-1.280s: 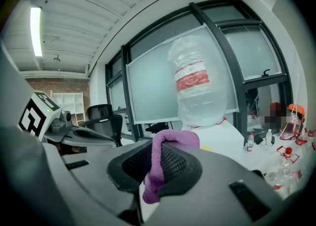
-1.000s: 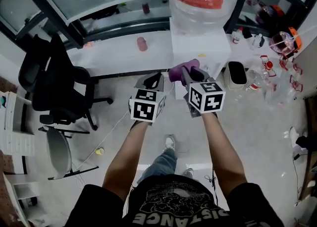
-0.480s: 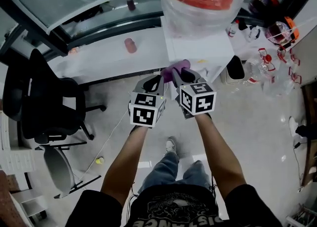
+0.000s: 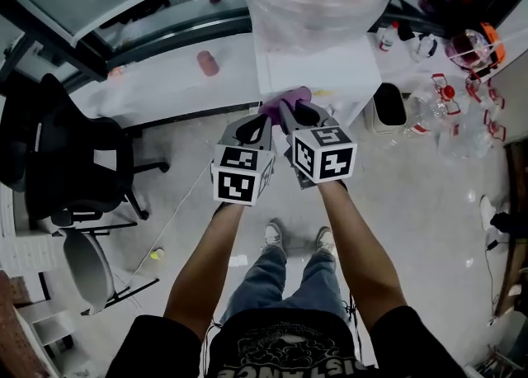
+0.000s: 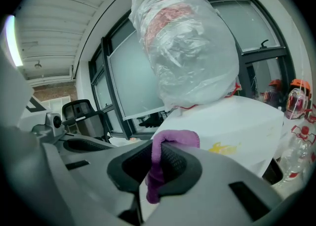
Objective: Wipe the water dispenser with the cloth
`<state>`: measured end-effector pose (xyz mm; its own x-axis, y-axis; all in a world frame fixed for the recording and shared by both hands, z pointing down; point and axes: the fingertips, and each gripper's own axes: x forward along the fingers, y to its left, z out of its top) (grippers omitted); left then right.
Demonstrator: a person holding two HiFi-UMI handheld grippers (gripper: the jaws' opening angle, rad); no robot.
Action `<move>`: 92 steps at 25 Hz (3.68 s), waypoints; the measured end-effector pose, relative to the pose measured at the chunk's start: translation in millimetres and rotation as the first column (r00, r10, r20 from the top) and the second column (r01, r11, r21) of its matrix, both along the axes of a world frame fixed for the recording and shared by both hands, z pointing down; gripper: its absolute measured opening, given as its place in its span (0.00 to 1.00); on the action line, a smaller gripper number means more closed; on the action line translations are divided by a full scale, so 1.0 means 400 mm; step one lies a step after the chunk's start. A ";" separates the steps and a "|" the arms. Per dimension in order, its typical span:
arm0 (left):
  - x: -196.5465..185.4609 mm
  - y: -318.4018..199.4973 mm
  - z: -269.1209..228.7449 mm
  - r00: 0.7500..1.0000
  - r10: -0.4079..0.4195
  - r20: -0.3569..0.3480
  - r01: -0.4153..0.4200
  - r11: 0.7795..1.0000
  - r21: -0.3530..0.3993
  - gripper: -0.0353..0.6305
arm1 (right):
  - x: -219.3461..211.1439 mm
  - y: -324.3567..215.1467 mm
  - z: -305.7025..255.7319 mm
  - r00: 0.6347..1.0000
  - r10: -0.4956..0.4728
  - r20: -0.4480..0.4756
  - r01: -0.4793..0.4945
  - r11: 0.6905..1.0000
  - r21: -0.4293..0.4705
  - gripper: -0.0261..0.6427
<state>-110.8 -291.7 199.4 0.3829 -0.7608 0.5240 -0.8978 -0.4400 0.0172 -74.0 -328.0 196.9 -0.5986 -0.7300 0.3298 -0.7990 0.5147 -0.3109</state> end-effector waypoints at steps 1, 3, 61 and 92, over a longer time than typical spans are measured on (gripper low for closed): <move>0.012 0.000 0.001 1.000 -0.008 -0.001 0.008 1.000 -0.001 0.09 | 0.015 -0.001 0.000 1.000 -0.004 0.000 0.004 1.000 0.000 0.09; 0.036 -0.001 0.002 1.000 -0.021 -0.001 0.021 1.000 -0.003 0.09 | 0.046 -0.006 -0.001 1.000 -0.011 0.000 0.011 1.000 0.001 0.09; 0.284 0.013 0.269 0.999 -0.017 0.039 0.016 0.999 0.029 0.09 | 0.541 -0.106 0.196 0.991 0.080 -0.105 -0.064 0.988 0.141 0.09; 0.262 -0.078 0.720 0.995 0.103 0.008 -0.102 0.959 0.264 0.09 | 0.554 -0.102 0.642 0.976 0.201 -0.086 -0.160 0.925 0.346 0.09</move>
